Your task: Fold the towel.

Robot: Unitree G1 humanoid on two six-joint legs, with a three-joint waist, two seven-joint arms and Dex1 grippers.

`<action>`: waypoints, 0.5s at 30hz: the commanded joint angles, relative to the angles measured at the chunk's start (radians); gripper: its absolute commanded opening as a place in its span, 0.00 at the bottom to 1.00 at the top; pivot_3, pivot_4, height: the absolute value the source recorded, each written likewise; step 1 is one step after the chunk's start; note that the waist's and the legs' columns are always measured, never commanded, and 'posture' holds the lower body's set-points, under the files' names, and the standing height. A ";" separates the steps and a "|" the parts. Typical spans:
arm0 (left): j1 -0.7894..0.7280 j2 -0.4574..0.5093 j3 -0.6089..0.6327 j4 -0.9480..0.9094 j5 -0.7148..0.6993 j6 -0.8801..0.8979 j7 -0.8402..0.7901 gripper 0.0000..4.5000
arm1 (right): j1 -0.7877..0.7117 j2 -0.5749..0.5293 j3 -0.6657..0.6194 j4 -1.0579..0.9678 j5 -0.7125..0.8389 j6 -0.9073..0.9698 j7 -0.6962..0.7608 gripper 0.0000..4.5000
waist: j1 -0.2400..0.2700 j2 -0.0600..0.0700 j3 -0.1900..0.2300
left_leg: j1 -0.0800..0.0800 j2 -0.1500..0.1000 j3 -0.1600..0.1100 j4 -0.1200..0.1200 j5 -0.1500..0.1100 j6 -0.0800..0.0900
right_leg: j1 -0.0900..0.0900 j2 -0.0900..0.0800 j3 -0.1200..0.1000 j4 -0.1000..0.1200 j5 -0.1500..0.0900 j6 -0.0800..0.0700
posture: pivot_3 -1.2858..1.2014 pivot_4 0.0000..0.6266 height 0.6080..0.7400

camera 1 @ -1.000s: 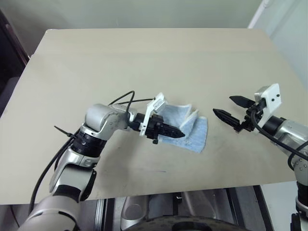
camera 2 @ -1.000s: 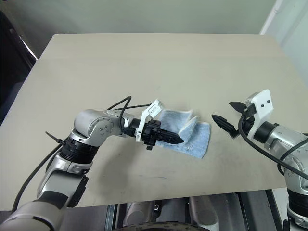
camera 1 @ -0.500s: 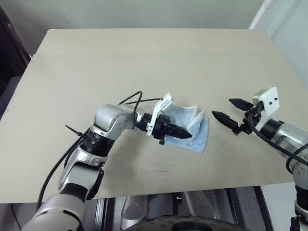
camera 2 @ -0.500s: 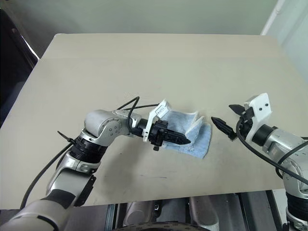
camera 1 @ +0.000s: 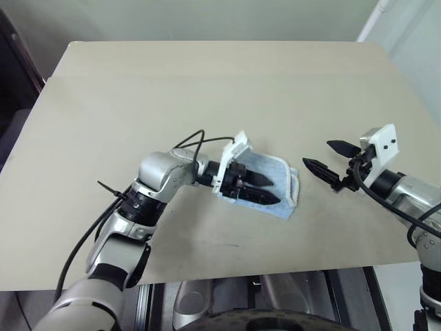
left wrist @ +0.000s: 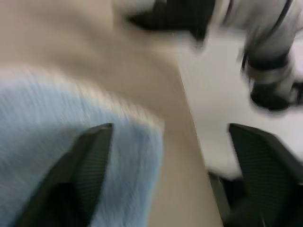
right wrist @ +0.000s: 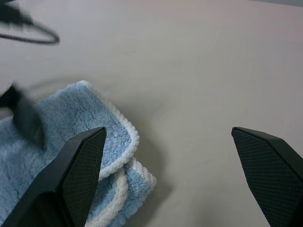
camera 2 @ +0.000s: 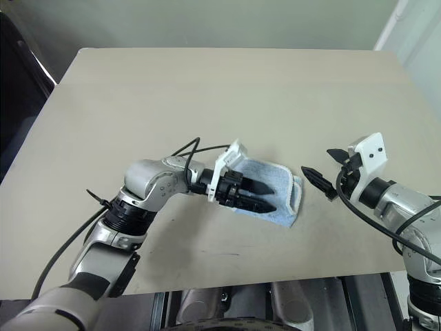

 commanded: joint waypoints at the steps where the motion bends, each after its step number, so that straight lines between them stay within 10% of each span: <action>1: -0.010 0.001 0.109 -0.063 -0.032 -0.083 0.017 0.96 | -0.027 0.014 -0.018 -0.050 0.042 0.008 -0.016 1.00 | -0.002 0.000 0.000 | 0.000 0.000 0.000 0.000 0.000 0.000 | 0.000 0.000 0.000 0.000 0.000 0.000 | 0.52 0.24 0.72; 7: 0.039 0.073 0.150 -0.010 0.085 -0.356 -0.041 0.97 | -0.045 0.048 0.030 -0.090 0.083 0.040 -0.018 0.96 | -0.003 0.000 0.000 | 0.004 0.000 0.000 0.000 0.000 0.000 | 0.002 0.000 0.000 0.000 -0.001 -0.001 | 0.52 0.24 0.72; 15: 0.134 0.141 0.143 0.055 0.177 -0.541 -0.101 0.47 | -0.078 0.101 0.104 -0.093 0.098 0.052 -0.028 0.42 | -0.004 0.000 0.000 | 0.003 0.000 0.000 0.000 -0.001 0.002 | 0.002 0.000 0.000 0.000 -0.001 -0.002 | 0.52 0.24 0.72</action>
